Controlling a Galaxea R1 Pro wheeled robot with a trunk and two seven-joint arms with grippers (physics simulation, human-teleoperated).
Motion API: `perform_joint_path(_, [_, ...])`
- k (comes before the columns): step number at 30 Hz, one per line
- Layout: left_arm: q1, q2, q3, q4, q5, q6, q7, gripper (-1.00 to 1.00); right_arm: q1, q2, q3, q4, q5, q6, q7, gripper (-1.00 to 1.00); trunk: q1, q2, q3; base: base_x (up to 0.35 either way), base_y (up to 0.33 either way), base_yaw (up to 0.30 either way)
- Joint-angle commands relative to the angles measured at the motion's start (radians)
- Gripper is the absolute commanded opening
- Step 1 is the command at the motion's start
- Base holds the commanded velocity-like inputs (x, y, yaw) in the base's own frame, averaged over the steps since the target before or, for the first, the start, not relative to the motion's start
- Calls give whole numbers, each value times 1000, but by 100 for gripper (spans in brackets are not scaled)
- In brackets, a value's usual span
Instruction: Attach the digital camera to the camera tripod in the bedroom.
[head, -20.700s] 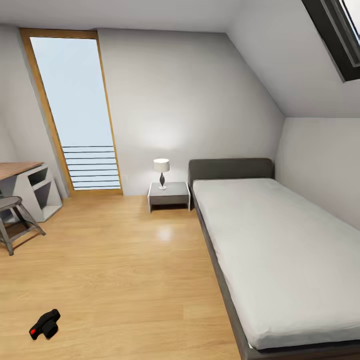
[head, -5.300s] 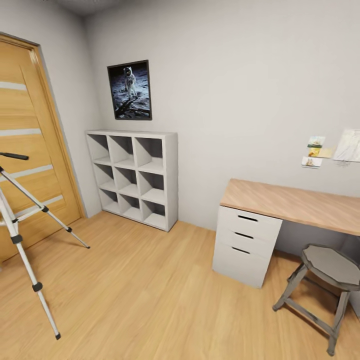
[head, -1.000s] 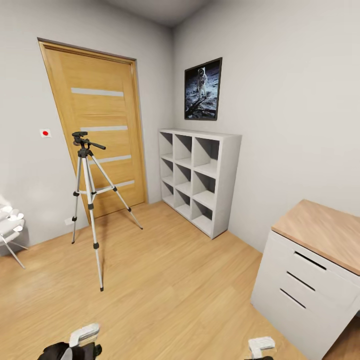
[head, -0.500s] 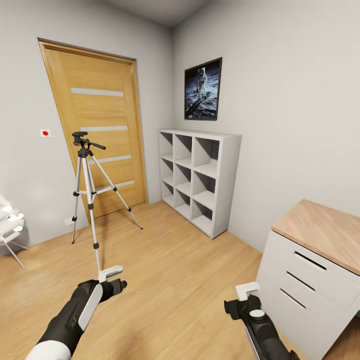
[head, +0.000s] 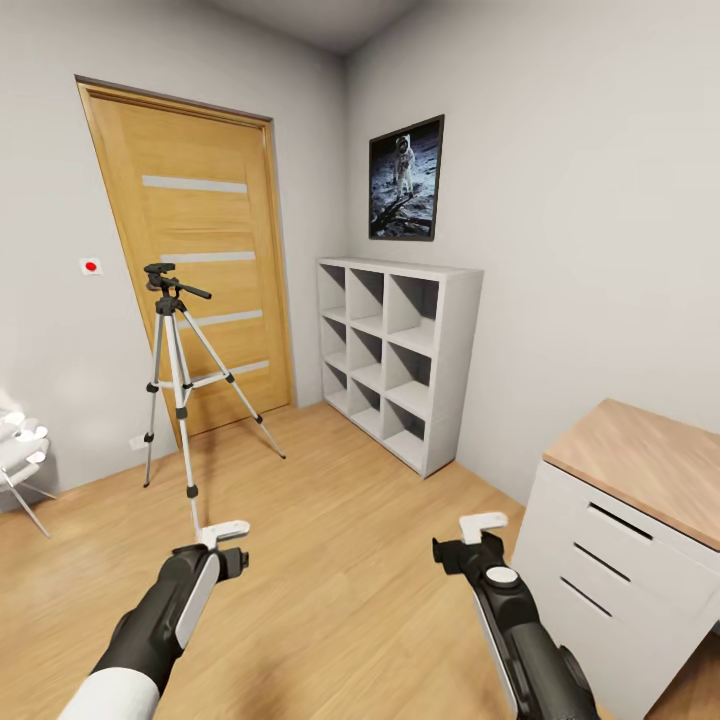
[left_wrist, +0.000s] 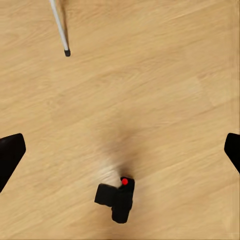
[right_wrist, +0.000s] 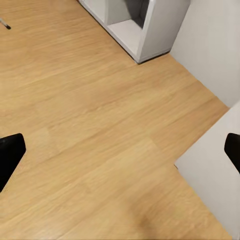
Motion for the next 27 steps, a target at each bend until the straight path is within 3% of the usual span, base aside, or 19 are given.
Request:
perform_joint_path(1, [0, -4, -1, -2, 11, -1, 7, 100, -1, 2, 0, -2, 4, 3, -2, 100, 0, -1, -1, 0, 0, 0])
perform_joint_path(5, [0, -19, 0, -4, 12, -17, 9, 100, -3, 8, 0, -3, 3, -5, 0, 100, 0, -1, -1, 0, 0, 0])
perform_joint_path(6, [0, -36, 0, -11, 12, -23, 12, 100, -4, 9, 4, -8, 2, 0, 3, 100, 0, -1, -1, 0, 0, 0])
perform_joint_path(12, [0, -73, 0, -15, 13, -21, 10, 100, -3, 9, 5, -21, 2, 12, 5, 100, 0, -1, -1, 0, 0, 0])
perform_joint_path(14, [0, -99, -2, -10, 13, -23, 8, 100, -3, 9, 4, -29, 2, 34, 7, 100, 0, -1, -1, 0, 0, 0])
perform_joint_path(15, [1, -138, -24, -8, 13, -26, 10, 100, -3, 9, 3, -59, 0, 82, 11, 100, 0, -1, -1, 0, 0, 0])
perform_joint_path(21, [1, -152, -69, -10, 13, -26, 12, 100, -2, 9, 4, -73, -32, 107, 12, 100, 0, -1, -1, 0, 0, 0])
perform_joint_path(27, [1, -155, -82, -12, 15, -25, 12, 100, -2, 9, 5, -76, -46, 123, 12, 100, 0, -1, -1, 0, 0, 0])
